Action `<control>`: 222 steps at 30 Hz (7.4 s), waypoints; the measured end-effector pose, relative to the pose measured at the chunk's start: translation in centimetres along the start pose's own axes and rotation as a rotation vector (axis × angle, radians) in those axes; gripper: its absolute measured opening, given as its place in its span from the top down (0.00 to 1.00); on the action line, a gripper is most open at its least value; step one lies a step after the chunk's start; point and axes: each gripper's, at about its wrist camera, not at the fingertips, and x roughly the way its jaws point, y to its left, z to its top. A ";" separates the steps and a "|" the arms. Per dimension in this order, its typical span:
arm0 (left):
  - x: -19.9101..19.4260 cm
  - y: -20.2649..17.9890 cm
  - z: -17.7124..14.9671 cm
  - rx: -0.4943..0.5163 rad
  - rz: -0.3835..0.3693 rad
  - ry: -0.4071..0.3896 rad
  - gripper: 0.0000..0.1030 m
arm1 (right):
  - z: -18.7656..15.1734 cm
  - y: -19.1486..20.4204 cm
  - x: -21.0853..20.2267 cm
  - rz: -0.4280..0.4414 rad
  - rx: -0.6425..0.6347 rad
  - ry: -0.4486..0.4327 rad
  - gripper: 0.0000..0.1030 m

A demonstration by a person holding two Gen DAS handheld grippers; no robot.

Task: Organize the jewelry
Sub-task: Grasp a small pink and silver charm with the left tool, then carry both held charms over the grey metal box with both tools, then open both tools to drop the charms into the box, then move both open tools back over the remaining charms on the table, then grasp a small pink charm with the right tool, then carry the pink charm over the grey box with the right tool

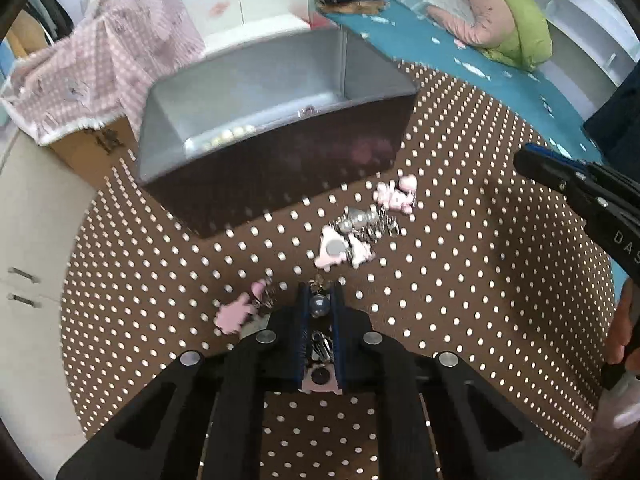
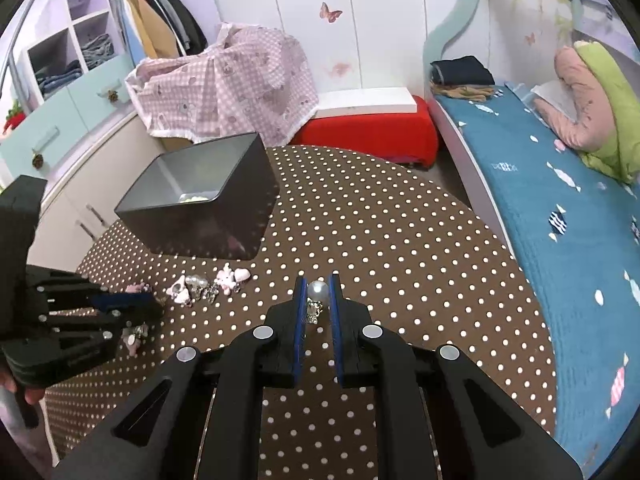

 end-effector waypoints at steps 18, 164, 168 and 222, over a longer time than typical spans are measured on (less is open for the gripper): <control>-7.5 4.6 0.0 -0.101 -0.048 -0.192 0.91 | 3.6 5.6 -3.8 0.028 -0.086 -0.096 0.89; -4.8 10.5 -8.8 -0.228 0.034 -0.056 0.31 | -3.0 17.7 4.8 0.129 -0.378 0.245 0.89; -4.8 9.1 -7.8 -0.202 -0.015 -0.067 0.31 | -2.7 15.7 4.5 0.093 -0.339 0.232 0.93; 0.1 2.3 0.6 -0.070 -0.110 -0.049 0.72 | 2.1 -0.3 3.1 0.052 -0.053 0.077 0.92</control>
